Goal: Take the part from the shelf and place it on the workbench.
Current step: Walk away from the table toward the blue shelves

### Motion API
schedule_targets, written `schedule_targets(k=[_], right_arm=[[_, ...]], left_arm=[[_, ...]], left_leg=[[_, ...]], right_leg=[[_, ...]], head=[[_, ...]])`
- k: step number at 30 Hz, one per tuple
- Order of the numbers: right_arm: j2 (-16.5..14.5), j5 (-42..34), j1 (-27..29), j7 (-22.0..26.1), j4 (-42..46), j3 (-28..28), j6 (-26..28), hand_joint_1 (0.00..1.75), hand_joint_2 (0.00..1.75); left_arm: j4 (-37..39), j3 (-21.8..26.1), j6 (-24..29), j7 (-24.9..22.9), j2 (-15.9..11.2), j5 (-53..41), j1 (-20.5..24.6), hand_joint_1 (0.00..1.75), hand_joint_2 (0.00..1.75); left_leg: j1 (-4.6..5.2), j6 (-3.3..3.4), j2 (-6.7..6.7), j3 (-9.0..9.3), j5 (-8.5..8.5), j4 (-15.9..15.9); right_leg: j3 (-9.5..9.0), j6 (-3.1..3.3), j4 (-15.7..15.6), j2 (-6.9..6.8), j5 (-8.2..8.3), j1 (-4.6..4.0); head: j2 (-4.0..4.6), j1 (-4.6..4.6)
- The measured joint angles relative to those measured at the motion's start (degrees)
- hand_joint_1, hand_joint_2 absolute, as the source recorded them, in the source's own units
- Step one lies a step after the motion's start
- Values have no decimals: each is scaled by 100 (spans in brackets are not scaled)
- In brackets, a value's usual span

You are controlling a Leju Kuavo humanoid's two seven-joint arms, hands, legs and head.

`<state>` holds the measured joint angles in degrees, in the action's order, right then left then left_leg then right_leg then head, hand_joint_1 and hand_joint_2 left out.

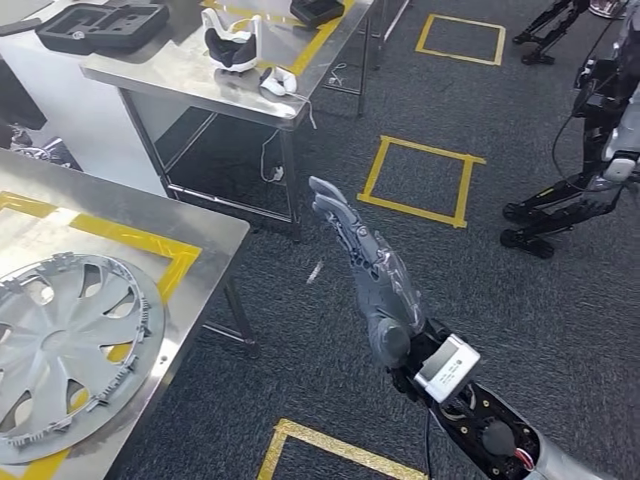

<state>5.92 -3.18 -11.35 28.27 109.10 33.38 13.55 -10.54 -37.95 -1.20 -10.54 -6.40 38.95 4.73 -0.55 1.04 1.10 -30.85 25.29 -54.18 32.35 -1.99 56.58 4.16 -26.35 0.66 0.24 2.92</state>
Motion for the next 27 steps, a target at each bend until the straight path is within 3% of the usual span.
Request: schedule_targets(k=[2, 4, 5, 6, 7, 9, 11, 13, 14, 16, 18, 19, 20, 21, 22, 24, 25, 27], right_arm=[[0, 1, -4, -1, 1, 1, -1, 0, 0], [0, 4, 1, -5, 1, 4, -4, 0, 0], [0, 6, 3, -9, 1, 6, -6, 0, 0], [0, 8, 4, -13, 1, 8, -8, 0, 0], [0, 9, 4, -16, 1, 9, -9, 0, 0], [0, 14, -3, -21, 1, 9, -10, 0, 0], [0, 24, -10, -29, 8, 10, -14, 0, 0], [0, 32, -4, -36, 16, 11, -17, 0, 0], [0, 34, -2, -37, 24, 11, -17, 0, 0], [0, 34, -10, -38, 37, 14, -17, 0, 0], [0, 34, -12, -40, 42, 19, -18, 0, 0], [0, 34, -7, -42, 42, 21, -19, 0, 0], [0, 34, -1, -43, 42, 22, -19, 0, 0], [0, 34, 3, -45, 42, 23, -19, 0, 0], [0, 34, 4, -45, 42, 23, -19, 0, 0], [0, 34, 2, -46, 43, 24, -19, 0, 0], [0, 34, 2, -47, 44, 24, -18, 0, 0], [0, 34, 4, -49, 47, 23, -16, 0, 0]], left_arm=[[0, -34, 0, -3, -2, 3, -4, 0, 0], [0, -57, 2, -4, -2, 17, -11, 0, 0], [0, -64, 4, -4, -2, 28, -12, 0, 0], [0, -69, 5, -4, -1, 38, -11, 0, 0], [-1, -73, 7, -4, 2, 43, -9, 0, 0], [-1, -81, 8, -4, 4, 45, -5, 0, 0], [-1, -93, 11, -4, 2, 45, -5, 0, 0], [-1, -104, 16, -7, 0, 45, -2, 0, 0], [-1, -108, 17, -10, -1, 45, 4, 0, 0], [-1, -115, 17, -17, -1, 45, 11, 0, 0], [-1, -126, 17, -25, 2, 46, 5, 0, 0], [-1, -131, 18, -26, 3, 47, -5, 0, 0], [0, -137, 19, -28, 3, 48, -15, 0, 0], [0, -144, 23, -29, 3, 48, -23, 0, 0], [0, -152, 32, -29, 2, 48, -27, 0, 0], [0, -167, 48, -29, -7, 54, -24, 0, 0], [0, -172, 54, -29, -11, 58, -19, 0, 0], [0, -176, 58, -29, -15, 68, -11, 0, 0]], left_leg=[[2, 41, -124, 12, -1, 16], [13, 61, -258, 14, 10, 13], [16, 63, -324, 17, 17, 11], [17, 59, -385, 26, 25, 10], [17, 49, -438, 41, 35, 9], [34, 9, -528, 78, 64, 0], [67, -40, -621, 90, 84, -10], [83, -86, -730, 92, 90, -13], [74, -117, -694, 86, 131, -53], [52, -174, -442, -71, 381, -426], [36, -199, -193, -458, 774, -1229], [35, -204, -158, -651, 900, -1602], [35, -204, -147, -762, 914, -1796], [35, -197, -143, -762, 809, -1757], [33, -185, -125, -640, 605, -1477], [20, -145, 54, -247, 181, -614], [13, -128, 145, -105, 65, -292], [17, -99, 219, -10, 33, -58]], right_leg=[[290, -45, 658, -277, -363, -3], [602, -82, 1375, -351, -650, 7], [647, -92, 1496, -362, -650, 11], [579, -95, 1388, -378, -544, 16], [405, -90, 1068, -414, -357, 19], [-15, -52, 252, -620, -41, -8], [-223, 18, -151, -774, 35, -52], [-233, 91, -187, -696, 43, -63], [-226, 125, -205, -633, 64, -55], [-219, 192, -237, -527, 106, -32], [-192, 226, -240, -425, 126, -25], [-183, 233, -240, -363, 131, -26], [-179, 236, -239, -295, 133, -28], [-183, 237, -238, -224, 135, -29], [-192, 236, -237, -152, 136, -28], [-196, 220, -220, -25, 131, -38], [-183, 201, -208, 34, 130, -42], [-146, 143, -196, 135, 134, -36]], head=[[0, 56], [0, 86], [0, 92], [0, 100], [0, 112], [0, 149], [0, 153], [0, 114], [0, 89], [0, 47], [0, 6], [0, -7], [0, -12], [0, -18], [0, -24], [0, -40], [0, -42], [0, -40]])
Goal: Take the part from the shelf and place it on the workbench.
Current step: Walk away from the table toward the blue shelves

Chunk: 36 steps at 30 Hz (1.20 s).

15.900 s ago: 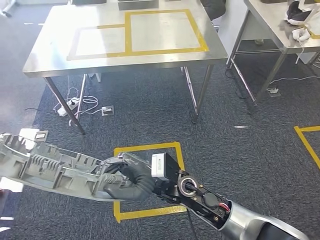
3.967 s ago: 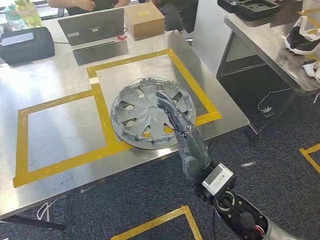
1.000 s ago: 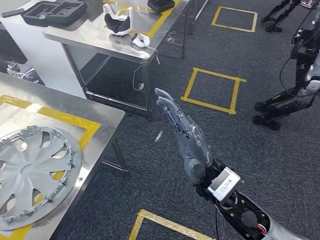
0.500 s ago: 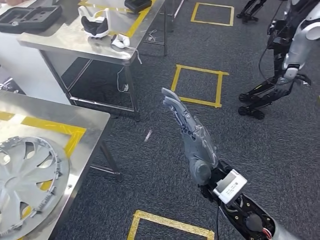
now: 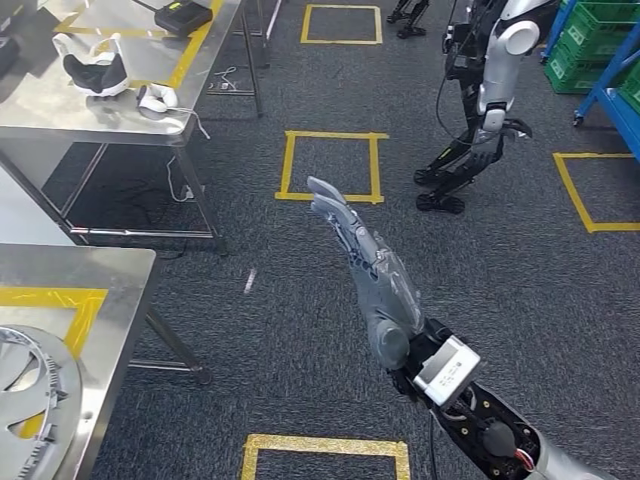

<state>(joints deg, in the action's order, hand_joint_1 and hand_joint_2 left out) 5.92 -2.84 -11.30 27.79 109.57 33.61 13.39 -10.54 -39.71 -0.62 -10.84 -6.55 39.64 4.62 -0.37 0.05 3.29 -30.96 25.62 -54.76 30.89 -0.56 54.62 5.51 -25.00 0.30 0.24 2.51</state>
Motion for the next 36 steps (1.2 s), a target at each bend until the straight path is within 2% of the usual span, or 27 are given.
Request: schedule_targets(k=[1, 2, 3, 5, 7, 8, 9, 10, 11, 13, 15, 17, 19, 21, 22, 23, 24, 25, 26, 27, 28, 29, 30, 32, 34, 36], right_arm=[[0, 0, 4, -1, 2, -2, 3, 0, 0], [0, 1, 14, -1, 7, -5, 7, 0, 0], [0, 2, 21, -1, 15, -10, 13, 0, 0], [0, 4, 33, -1, 29, -16, 21, 0, 0], [0, 4, 43, -1, 32, -17, 24, 0, 0], [0, 5, 52, -2, 32, -17, 25, 0, 0], [0, 6, 59, -2, 32, -17, 26, 0, 0], [0, 8, 63, -3, 32, -17, 30, 0, 0], [0, 11, 63, -3, 33, -17, 35, 0, 0], [1, 18, 60, -3, 36, -19, 50, 0, 0], [2, 24, 65, -3, 44, -20, 68, 0, 0], [2, 29, 89, -4, 55, -20, 90, 0, 0], [2, 37, 105, -4, 75, -22, 101, 0, 0], [1, 42, 111, -3, 90, -21, 102, 0, 0], [1, 42, 119, -4, 91, -20, 102, 0, 0], [2, 42, 129, -4, 91, -19, 102, 0, 0], [2, 42, 138, -5, 91, -19, 102, 0, 0], [2, 42, 143, -5, 92, -19, 102, 0, 0], [2, 42, 144, -5, 93, -19, 102, 0, 0], [2, 42, 144, -5, 94, -19, 102, 0, 0], [2, 42, 144, -6, 96, -19, 102, 0, 0], [2, 42, 144, -5, 97, -19, 102, 0, 0], [2, 42, 145, -6, 98, -19, 102, 0, 0], [2, 42, 151, -6, 98, -22, 102, 0, 0], [4, 42, 153, -4, 105, -29, 103, 0, 0], [6, 42, 154, -3, 112, -34, 104, 0, 0]], left_arm=[[-1, -1, 2, 0, 2, 4, 5, 0, 0], [-1, -2, 3, 1, 4, 8, 9, 0, 0], [-2, -2, 4, 1, 5, 10, 11, 0, 0], [-2, -2, 5, 2, 6, 12, 10, 0, 0], [-2, -2, 5, 2, 5, 12, 2, 0, 0], [-2, -2, 5, 2, 5, 12, -1, 0, 0], [-2, -3, 5, 2, 6, 12, -1, 0, 0], [-2, -4, 3, 2, 8, 12, 1, 0, 0], [-2, -6, 2, 2, 10, 11, 2, 0, 0], [-2, -13, -1, 3, 8, 4, 5, 0, 0], [-2, -22, -2, 4, 1, -3, 7, 0, 0], [-2, -27, -4, 4, -1, -4, 13, 0, 0], [-2, -29, -6, 4, -1, -4, 20, 0, 0], [-2, -30, -7, 4, 1, -4, 16, 0, 0], [-2, -31, -8, 4, 4, -3, 10, 0, 0], [-2, -31, -8, 4, 5, -3, 0, 0, 0], [-2, -31, -8, 4, 5, -3, -10, 0, 0], [-2, -31, -8, 4, 5, -4, -16, 0, 0], [-2, -32, -8, 4, 2, -4, -19, 0, 0], [-2, -32, -8, 4, -5, -4, -17, 0, 0], [-2, -32, -8, 4, -14, -4, -12, 0, 0], [-2, -33, -8, 4, -22, -4, -6, 0, 0], [-2, -33, -8, 4, -27, -3, -1, 0, 0], [-3, -34, -8, 4, -24, -3, 8, 0, 0], [-5, -35, -8, 4, -19, -3, 12, 0, 0], [-7, -35, -8, 4, -17, -3, 10, 0, 0]], left_leg=[[0, 21, -54, 3, -8, 11], [-4, 48, -113, 16, -19, 33], [-10, 83, -174, 29, -30, 56], [-15, 139, -303, 49, -37, 88], [-3, 162, -428, 55, -23, 87], [0, 163, -493, 60, -15, 86], [0, 158, -554, 70, -5, 84], [0, 147, -610, 86, 8, 83], [0, 131, -658, 109, 25, 81], [22, 81, -745, 151, 65, 67], [51, 30, -839, 160, 82, 56], [49, -23, -910, 166, 107, 42], [26, -76, -706, 74, 298, -216], [10, -101, -425, -282, 677, -958], [10, -101, -378, -507, 838, -1385], [10, -96, -363, -676, 905, -1682], [10, -85, -359, -747, 857, -1766], [10, -66, -349, -696, 693, -1600], [11, -39, -305, -537, 458, -1229], [12, -7, -203, -339, 239, -779], [9, 14, -110, -163, 81, -384], [12, 25, -35, -48, -3, -124], [19, 28, -2, 0, -15, -7], [22, 48, -99, 19, -28, 38], [2, 96, -217, 43, -51, 86], [-1, 128, -335, 58, -54, 107]], right_leg=[[25, -34, -6, 49, 8, 10], [48, -63, 19, 20, -9, 15], [105, -88, 121, -74, -77, 11], [363, -129, 697, -352, -397, 8], [731, -166, 1504, -473, -748, 25], [837, -181, 1735, -489, -803, 36], [835, -193, 1748, -503, -746, 48], [714, -201, 1524, -531, -587, 60], [506, -202, 1133, -590, -374, 70], [111, -180, 359, -818, -109, 45], [-30, -117, 69, -928, -88, 3], [-38, -39, 41, -817, -65, 2], [-38, 26, 11, -702, -31, 15], [-23, 74, 1, -597, -11, 18], [-12, 88, 1, -537, -6, 13], [-6, 95, 2, -470, -2, 7], [-4, 98, 3, -401, 0, 3], [-9, 99, 3, -329, 2, 0], [-18, 98, 5, -261, 2, 0], [-23, 95, 7, -200, 2, 1], [-20, 86, 16, -140, -2, -6], [-10, 68, 23, -90, -1, -7], [5, 43, 27, -44, 0, -3], [45, -18, 31, 25, 5, 10], [154, -69, 224, -122, -125, 3], [444, -115, 878, -366, -487, 4]], head=[[0, 5], [0, 5], [0, 22], [0, 77], [0, 118], [0, 125], [0, 131], [0, 143], [0, 157], [0, 189], [0, 180], [0, 139], [0, 99], [0, 56], [0, 41], [0, 34], [0, 30], [0, 25], [0, 20], [0, 12], [0, 8], [0, 4], [0, 2], [0, 1], [0, 22], [0, 72]])
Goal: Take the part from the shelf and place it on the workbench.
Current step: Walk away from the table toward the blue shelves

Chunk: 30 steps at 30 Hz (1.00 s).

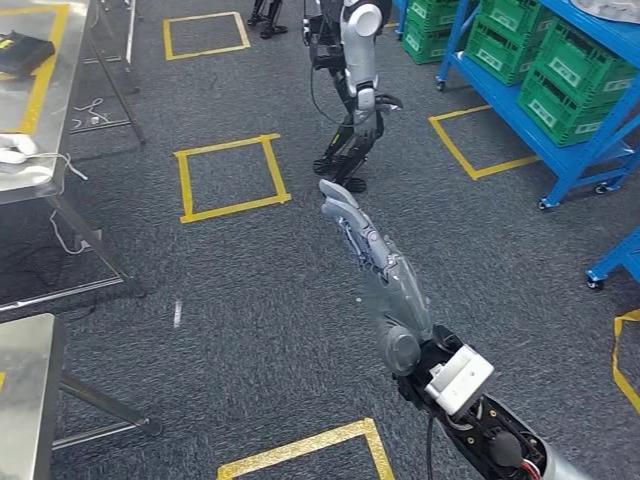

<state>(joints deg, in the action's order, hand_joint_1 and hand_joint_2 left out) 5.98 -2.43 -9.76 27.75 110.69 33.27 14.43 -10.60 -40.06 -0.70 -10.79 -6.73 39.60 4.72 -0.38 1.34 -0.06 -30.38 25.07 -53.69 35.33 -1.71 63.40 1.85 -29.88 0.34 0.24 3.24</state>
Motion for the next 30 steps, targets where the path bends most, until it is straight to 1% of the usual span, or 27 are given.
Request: schedule_targets(k=[1, 2, 3, 4, 6, 7, 8, 9, 11, 12, 13, 14, 15, 16, 17, 18, 19, 20, 21, 23, 24, 25, 26, 27, 28, 29, 30], right_arm=[[1, 0, 2, -1, 1, -1, 0, 0, 0], [1, 0, 8, -2, 1, -1, 0, 0, 0], [1, 0, 12, -3, 1, -1, 1, 0, 0], [1, 0, 14, -3, 1, -1, 2, 0, 0], [1, 0, 16, -3, 4, -3, 5, 0, 0], [1, 0, 13, -3, 9, -4, 5, 0, 0], [1, 0, 12, -2, 16, -5, 7, 0, 0], [1, 0, 15, -2, 22, -7, 10, 0, 0], [5, 0, 30, -2, 32, -14, 15, 0, 0], [7, 0, 38, -2, 42, -18, 18, 0, 0], [9, 1, 40, -2, 55, -23, 21, 0, 0], [9, 2, 40, -1, 66, -27, 26, 0, 0], [9, 2, 42, 0, 75, -29, 32, 0, 0], [9, 2, 44, -1, 78, -32, 38, 0, 0], [9, 2, 51, -1, 78, -34, 46, 0, 0], [9, 2, 59, -1, 78, -36, 52, 0, 0], [9, 2, 68, -2, 78, -39, 57, 0, 0], [9, 2, 75, -2, 78, -44, 65, 0, 0], [9, 2, 79, -2, 78, -50, 76, 0, 0], [9, 2, 87, -7, 78, -68, 109, 0, 0], [9, 2, 97, -16, 78, -79, 134, 0, 0], [10, 2, 115, -31, 78, -94, 161, 0, 0], [14, 2, 140, -46, 78, -115, 189, 0, 0], [23, 1, 171, -59, 78, -140, 215, 0, 0], [37, 1, 198, -68, 78, -169, 233, 0, 0], [54, 0, 216, -72, 78, -196, 246, 0, 0], [71, -2, 231, -79, 75, -221, 258, 0, 0]], left_arm=[[0, 0, 0, 0, -1, 0, -3, 0, 0], [0, 0, 0, -1, -1, 0, -7, 0, 0], [0, 0, 0, -1, 0, 0, -9, 0, 0], [0, 0, 0, -1, 2, 1, -9, 0, 0], [0, 0, 1, -1, 7, 8, -8, 0, 0], [0, 0, 2, -1, 7, 11, -6, 0, 0], [0, 0, 5, -1, 4, 14, -5, 0, 0], [0, 0, 7, -1, 2, 16, -4, 0, 0], [-1, 0, 11, -1, -1, 18, 4, 0, 0], [-1, 0, 11, -1, -1, 20, 10, 0, 0], [-2, 0, 11, -1, 1, 21, 16, 0, 0], [-3, 0, 9, -1, 2, 23, 20, 0, 0], [-4, 0, 8, -1, 4, 23, 20, 0, 0], [-4, -1, 6, -1, 7, 24, 16, 0, 0], [-4, -1, 4, -2, 9, 24, 7, 0, 0], [-3, -2, 4, -3, 9, 23, -4, 0, 0], [-3, -2, 6, -4, 9, 23, -14, 0, 0], [-2, -2, 8, -5, 7, 22, -20, 0, 0], [-2, -2, 10, -5, 0, 21, -21, 0, 0], [-2, -3, 16, -5, -19, 19, -10, 0, 0], [-3, -7, 20, -5, -25, 18, -3, 0, 0], [-3, -11, 23, -5, -28, 20, 3, 0, 0], [-4, -16, 29, -6, -28, 23, 7, 0, 0], [-4, -22, 38, -7, -27, 27, 9, 0, 0], [-4, -29, 45, -8, -28, 32, 8, 0, 0], [-4, -36, 53, -9, -28, 36, 5, 0, 0], [-3, -44, 61, -9, -28, 39, 2, 0, 0]], left_leg=[[3, 10, -62, 1, 6, -1], [6, 11, -126, 3, 12, -2], [6, 6, -188, 8, 20, -4], [3, -4, -247, 20, 32, -5], [-4, -47, -347, 67, 66, -7], [5, -77, -389, 87, 87, -19], [17, -108, -426, 98, 101, -28], [31, -134, -466, 101, 108, -36], [35, -183, -565, 106, 111, -41], [22, -211, -549, 106, 150, -75], [8, -236, -467, 68, 236, -187], [-4, -256, -338, -45, 391, -441], [-13, -264, -190, -225, 584, -813], [-14, -264, -97, -447, 769, -1243], [-13, -258, -53, -656, 892, -1623], [-11, -244, -36, -777, 901, -1814], [-6, -221, -26, -791, 799, -1782], [1, -188, 0, -683, 595, -1507], [10, -148, 81, -490, 354, -1075], [29, -95, 280, -143, 57, -305], [41, -88, 341, -62, 17, -122], [52, -89, 334, -41, 29, -67], [51, -82, 276, -32, 15, -44], [42, -63, 217, -15, 0, -12], [29, -45, 156, 5, -16, 22], [15, -26, 91, 23, -29, 55], [11, -18, 25, 35, -32, 69]], right_leg=[[187, -24, 421, -66, -193, 12], [330, -46, 739, -94, -303, 29], [384, -64, 866, -116, -304, 47], [325, -80, 763, -143, -195, 67], [-72, -100, -2, -285, 188, 96], [-274, -96, -400, -382, 318, 80], [-420, -72, -671, -460, 388, 66], [-481, -41, -795, -495, 391, 44], [-489, 44, -814, -406, 399, 19], [-486, 80, -827, -349, 413, 18], [-487, 116, -841, -298, 428, 23], [-486, 151, -855, -252, 443, 30], [-479, 178, -859, -207, 454, 31], [-465, 199, -859, -157, 461, 22], [-453, 215, -858, -98, 468, 8], [-448, 226, -858, -33, 473, -6], [-446, 232, -857, 36, 477, -18], [-451, 235, -856, 108, 481, -27], [-456, 234, -856, 174, 483, -30], [-446, 217, -846, 285, 485, -39], [-433, 199, -844, 329, 486, -35], [-420, 174, -848, 375, 490, -27], [-397, 144, -858, 422, 497, -15], [-375, 116, -838, 395, 483, -12], [-327, 87, -748, 307, 417, -19], [-232, 61, -544, 185, 287, -26], [-94, 36, -215, 39, 100, -25]], head=[[0, 25], [0, 36], [0, 43], [0, 53], [0, 79], [0, 95], [0, 101], [0, 92], [0, 56], [0, 38], [0, 23], [0, 2], [0, -23], [0, -42], [0, -52], [0, -56], [0, -58], [0, -61], [0, -63], [0, -67], [0, -67], [0, -68], [0, -66], [0, -66], [0, -55], [0, -37], [0, -19]])
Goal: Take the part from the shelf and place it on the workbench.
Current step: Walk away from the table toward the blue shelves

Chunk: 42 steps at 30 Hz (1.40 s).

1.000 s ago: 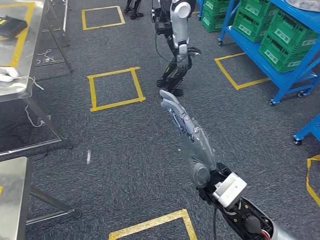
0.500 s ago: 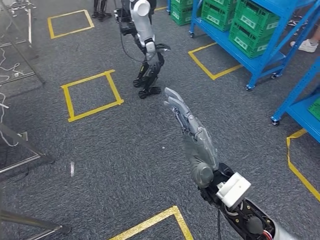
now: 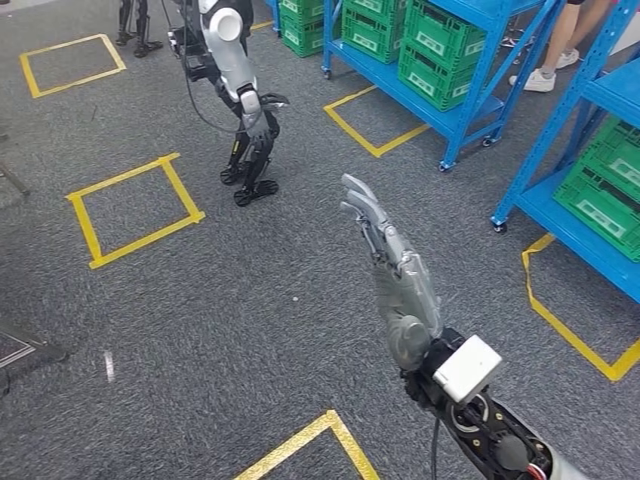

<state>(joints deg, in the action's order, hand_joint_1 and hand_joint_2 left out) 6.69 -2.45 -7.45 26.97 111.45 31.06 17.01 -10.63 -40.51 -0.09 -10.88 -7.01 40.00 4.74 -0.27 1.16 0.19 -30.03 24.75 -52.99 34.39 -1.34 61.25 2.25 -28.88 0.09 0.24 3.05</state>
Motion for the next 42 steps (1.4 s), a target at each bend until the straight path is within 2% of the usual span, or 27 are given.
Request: schedule_targets(k=[2, 3, 4, 5, 7, 9, 10, 12, 14, 16, 17, 18, 19, 20, 22, 23, 25, 27, 29, 31, 33, 34, 35, 36, 38, 40, 42], right_arm=[[24, -16, 47, -18, -11, -51, 33, 0, 0], [34, -26, 89, -31, -22, -83, 51, 0, 0], [44, -36, 137, -44, -35, -119, 72, 0, 0], [53, -44, 185, -61, -51, -163, 95, 0, 0], [73, -59, 273, -89, -87, -258, 144, 0, 0], [80, -77, 349, -95, -122, -351, 166, 0, 0], [81, -88, 392, -99, -142, -394, 172, 0, 0], [98, -112, 491, -114, -179, -479, 192, 0, 0], [115, -151, 577, -125, -221, -565, 216, 0, 0], [116, -207, 660, -132, -296, -648, 223, 0, 0], [119, -234, 703, -138, -348, -686, 222, 0, 0], [124, -256, 743, -144, -403, -720, 217, 0, 0], [131, -269, 773, -151, -456, -748, 214, 0, 0], [137, -280, 791, -153, -503, -775, 211, 0, 0], [143, -295, 803, -157, -581, -827, 205, 0, 0], [143, -308, 806, -162, -620, -851, 203, 0, 0], [148, -354, 825, -197, -728, -906, 205, 0, 0], [157, -438, 861, -249, -878, -982, 216, 0, 0], [164, -528, 876, -261, -1087, -1072, 220, 0, 0], [173, -588, 875, -234, -1348, -1168, 217, 0, 0], [183, -612, 882, -214, -1577, -1244, 210, 0, 0], [185, -616, 886, -230, -1681, -1270, 207, 0, 0], [187, -622, 888, -258, -1772, -1294, 204, 0, 0], [189, -642, 887, -297, -1872, -1320, 202, 0, 0], [192, -771, 857, -338, -2155, -1383, 170, 0, 0], [193, -1030, 775, -258, -2654, -1458, 77, 0, 0], [197, -1291, 659, -68, -3298, -1541, -60, 0, 0]], left_arm=[[1, -16, 30, 0, 0, 13, -6, 0, 0], [1, -27, 53, 0, 1, 25, -8, 0, 0], [1, -38, 80, 0, 3, 37, -8, 0, 0], [0, -47, 108, 0, 5, 48, -8, 0, 0], [0, -58, 160, 0, -1, 61, -8, 0, 0], [1, -66, 192, 0, -21, 64, -3, 0, 0], [1, -73, 200, 0, -32, 68, 2, 0, 0], [1, -86, 219, 0, -38, 78, 17, 0, 0], [-1, -92, 246, 1, -40, 95, 23, 0, 0], [-1, -96, 264, 3, -37, 121, 18, 0, 0], [-1, -97, 272, 5, -35, 136, 12, 0, 0], [-1, -98, 284, 6, -34, 148, 4, 0, 0], [-1, -98, 293, 7, -34, 157, -4, 0, 0], [-1, -98, 304, 7, -36, 163, -9, 0, 0], [-1, -98, 327, 11, -49, 166, -8, 0, 0], [-1, -99, 345, 15, -58, 168, -3, 0, 0], [-1, -101, 390, 32, -72, 176, 14, 0, 0], [-1, -102, 419, 49, -68, 188, 29, 0, 0], [-1, -103, 433, 52, -66, 198, 31, 0, 0], [-1, -105, 438, 52, -66, 210, 25, 0, 0], [-1, -108, 438, 52, -64, 223, 11, 0, 0], [-1, -110, 438, 52, -61, 228, 3, 0, 0], [-1, -111, 438, 52, -56, 234, -3, 0, 0], [-1, -113, 438, 52, -50, 242, -4, 0, 0], [-1, -117, 437, 54, -45, 265, 1, 0, 0], [-1, -132, 434, 60, -51, 284, 9, 0, 0], [-1, -161, 432, 72, -49, 296, 25, 0, 0]], left_leg=[[2, 9, -120, 6, 11, 0], [0, 6, -181, 11, 20, -1], [-5, -3, -239, 21, 32, -2], [-13, -19, -294, 39, 49, -5], [-16, -79, -386, 91, 99, -18], [9, -141, -456, 112, 138, -53], [23, -166, -496, 113, 143, -61], [9, -216, -546, 117, 167, -82], [-20, -260, -390, 19, 350, -330], [-26, -267, -157, -349, 732, -1085], [-24, -259, -101, -580, 895, -1520], [-18, -241, -73, -762, 968, -1833], [-9, -211, -57, -840, 914, -1918], [6, -170, -38, -803, 752, -1763], [53, -64, 117, -477, 294, -964], [71, -23, 219, -307, 140, -574], [104, 10, 324, -128, 36, -176], [97, 14, 217, -90, 15, -96], [61, 34, 101, -35, -28, 7], [45, 50, -15, -4, -50, 64], [42, 51, -143, -8, -46, 64], [37, 43, -209, -7, -40, 62], [28, 30, -271, -2, -31, 59], [17, 10, -328, 9, -18, 54], [11, -60, -425, 37, 28, 20], [24, -134, -493, 52, 64, -22], [16, -184, -563, 60, 65, -33]], right_leg=[[352, -57, 769, -127, -347, 23], [460, -83, 1002, -150, -405, 45], [459, -108, 1006, -172, -343, 71], [338, -129, 769, -209, -177, 97], [-82, -166, -56, -403, 195, 116], [-339, -118, -544, -536, 325, 100], [-354, -73, -580, -532, 302, 78], [-341, 24, -584, -411, 322, 68], [-340, 98, -596, -312, 342, 69], [-329, 153, -601, -217, 354, 59], [-321, 174, -601, -161, 358, 45], [-315, 187, -601, -99, 362, 27], [-313, 196, -601, -28, 366, 9], [-313, 202, -601, 44, 370, -6], [-315, 207, -601, 178, 378, -17], [-311, 203, -597, 234, 381, -25], [-288, 171, -596, 329, 392, -14], [-261, 120, -605, 393, 401, -5], [-185, 60, -460, 208, 287, -20], [87, -10, 149, -73, -74, -5], [432, -83, 914, -159, -404, 49], [504, -118, 1085, -172, -431, 76], [466, -150, 1023, -190, -348, 102], [309, -180, 727, -226, -173, 126], [-139, -216, -139, -400, 176, 142], [-402, -147, -615, -489, 299, 119], [-417, -28, -638, -399, 302, 86]], head=[[0, 32], [0, 41], [0, 49], [0, 60], [0, 89], [0, 101], [0, 85], [0, 37], [0, 4], [0, -32], [0, -42], [0, -48], [0, -51], [0, -52], [0, -56], [0, -56], [0, -60], [0, -63], [0, -45], [0, -5], [0, 25], [0, 33], [0, 37], [0, 42], [0, 66], [0, 61], [0, 22]])
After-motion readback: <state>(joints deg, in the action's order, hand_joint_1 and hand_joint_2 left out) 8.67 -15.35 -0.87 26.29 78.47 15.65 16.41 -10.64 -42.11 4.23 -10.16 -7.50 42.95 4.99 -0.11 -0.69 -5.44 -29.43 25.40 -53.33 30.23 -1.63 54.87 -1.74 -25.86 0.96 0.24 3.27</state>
